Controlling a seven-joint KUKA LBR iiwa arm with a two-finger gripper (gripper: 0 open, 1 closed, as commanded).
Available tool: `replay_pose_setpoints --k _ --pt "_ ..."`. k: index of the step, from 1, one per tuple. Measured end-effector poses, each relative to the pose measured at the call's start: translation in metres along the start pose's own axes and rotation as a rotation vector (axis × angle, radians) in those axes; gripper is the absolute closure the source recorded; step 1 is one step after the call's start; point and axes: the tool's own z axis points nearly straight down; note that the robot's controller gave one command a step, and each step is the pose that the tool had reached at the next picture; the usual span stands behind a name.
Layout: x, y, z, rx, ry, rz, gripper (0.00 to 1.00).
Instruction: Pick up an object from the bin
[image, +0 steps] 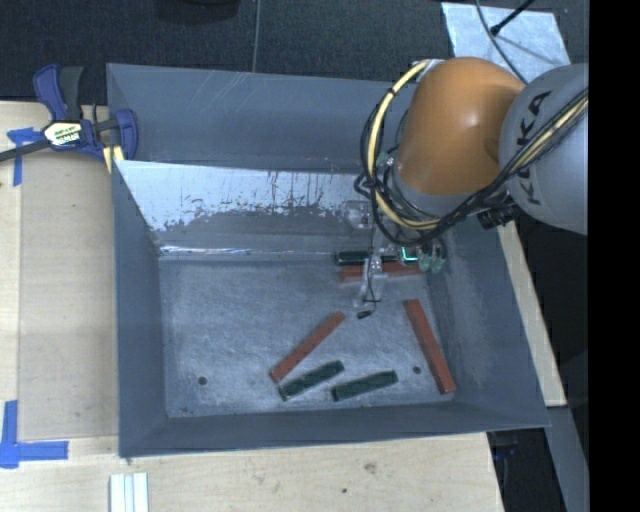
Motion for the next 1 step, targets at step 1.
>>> replay_pose_setpoints --k 1 --pt "-0.0174 0.0034 0.1324 0.001 -0.001 -0.414 0.00"
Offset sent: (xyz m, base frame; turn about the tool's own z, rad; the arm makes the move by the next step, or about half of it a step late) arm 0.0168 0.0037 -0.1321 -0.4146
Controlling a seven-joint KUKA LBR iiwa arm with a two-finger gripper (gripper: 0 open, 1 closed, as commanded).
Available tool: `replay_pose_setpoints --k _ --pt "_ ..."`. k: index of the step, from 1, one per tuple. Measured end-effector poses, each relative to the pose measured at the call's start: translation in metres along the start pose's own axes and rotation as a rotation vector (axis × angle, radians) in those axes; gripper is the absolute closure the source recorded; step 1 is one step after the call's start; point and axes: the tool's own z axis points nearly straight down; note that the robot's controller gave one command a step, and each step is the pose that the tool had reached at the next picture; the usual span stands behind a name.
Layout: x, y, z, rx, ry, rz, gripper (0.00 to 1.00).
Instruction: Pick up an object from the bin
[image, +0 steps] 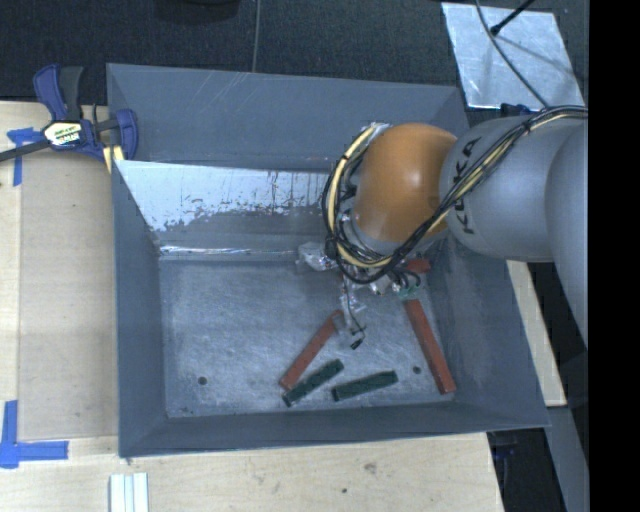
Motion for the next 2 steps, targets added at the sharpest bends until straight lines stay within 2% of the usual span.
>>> replay_pose_setpoints --k 1,2 --pt "-0.0020 -0.0009 -0.0048 0.001 -0.005 0.003 1.00" --pt "-0.0026 -0.0011 -0.0033 0.003 -0.012 0.005 0.00"
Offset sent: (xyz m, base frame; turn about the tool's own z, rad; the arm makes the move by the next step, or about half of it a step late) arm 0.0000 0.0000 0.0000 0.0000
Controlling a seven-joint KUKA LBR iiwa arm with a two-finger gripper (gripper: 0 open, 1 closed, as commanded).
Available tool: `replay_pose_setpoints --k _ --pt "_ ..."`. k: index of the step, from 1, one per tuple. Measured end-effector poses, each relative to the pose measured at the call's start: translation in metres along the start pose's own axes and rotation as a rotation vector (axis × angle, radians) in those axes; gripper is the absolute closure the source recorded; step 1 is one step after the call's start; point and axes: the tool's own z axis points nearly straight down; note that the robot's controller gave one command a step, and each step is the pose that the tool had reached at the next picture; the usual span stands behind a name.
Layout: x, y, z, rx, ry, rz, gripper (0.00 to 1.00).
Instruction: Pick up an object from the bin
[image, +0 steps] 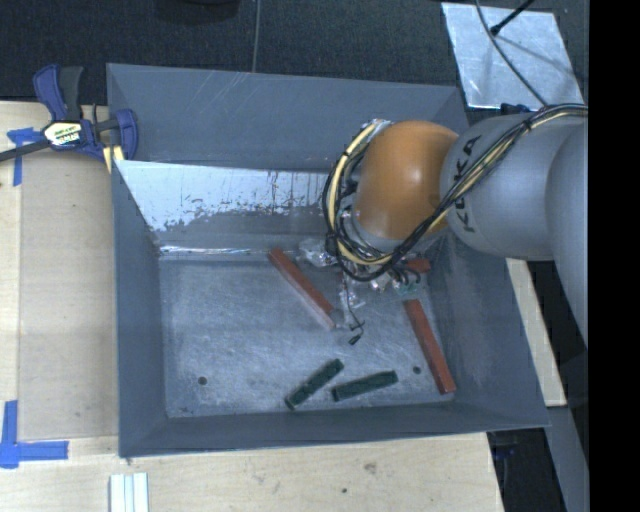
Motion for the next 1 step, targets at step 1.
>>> replay_pose_setpoints --k 1 --pt "0.0047 0.0389 -0.0123 -0.003 0.008 0.092 0.00"
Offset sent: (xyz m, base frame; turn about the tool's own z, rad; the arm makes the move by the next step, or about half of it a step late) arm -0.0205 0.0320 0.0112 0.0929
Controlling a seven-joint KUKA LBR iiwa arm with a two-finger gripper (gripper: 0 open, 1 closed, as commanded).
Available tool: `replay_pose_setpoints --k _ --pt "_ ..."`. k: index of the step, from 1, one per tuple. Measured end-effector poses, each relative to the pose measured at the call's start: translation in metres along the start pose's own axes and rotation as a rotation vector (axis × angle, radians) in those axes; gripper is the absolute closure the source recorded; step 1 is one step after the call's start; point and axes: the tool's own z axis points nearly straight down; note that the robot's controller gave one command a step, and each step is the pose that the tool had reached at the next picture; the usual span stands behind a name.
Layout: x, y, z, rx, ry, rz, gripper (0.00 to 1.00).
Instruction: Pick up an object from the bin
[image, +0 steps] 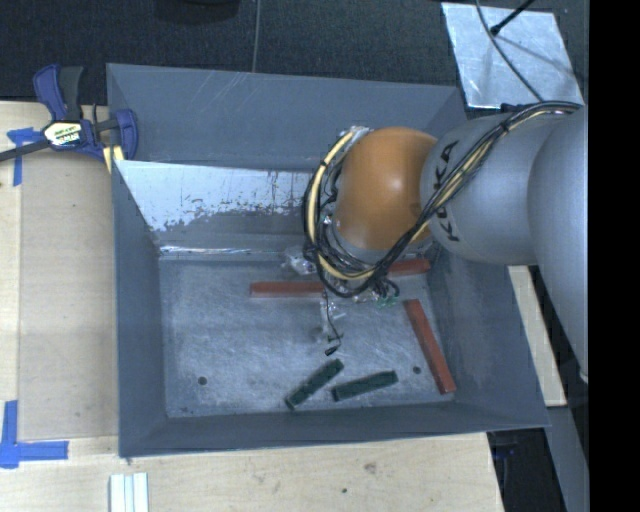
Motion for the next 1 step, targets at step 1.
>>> replay_pose_setpoints --k 1 --pt "-0.0223 -0.0249 0.0159 0.004 -0.005 -0.032 0.00"
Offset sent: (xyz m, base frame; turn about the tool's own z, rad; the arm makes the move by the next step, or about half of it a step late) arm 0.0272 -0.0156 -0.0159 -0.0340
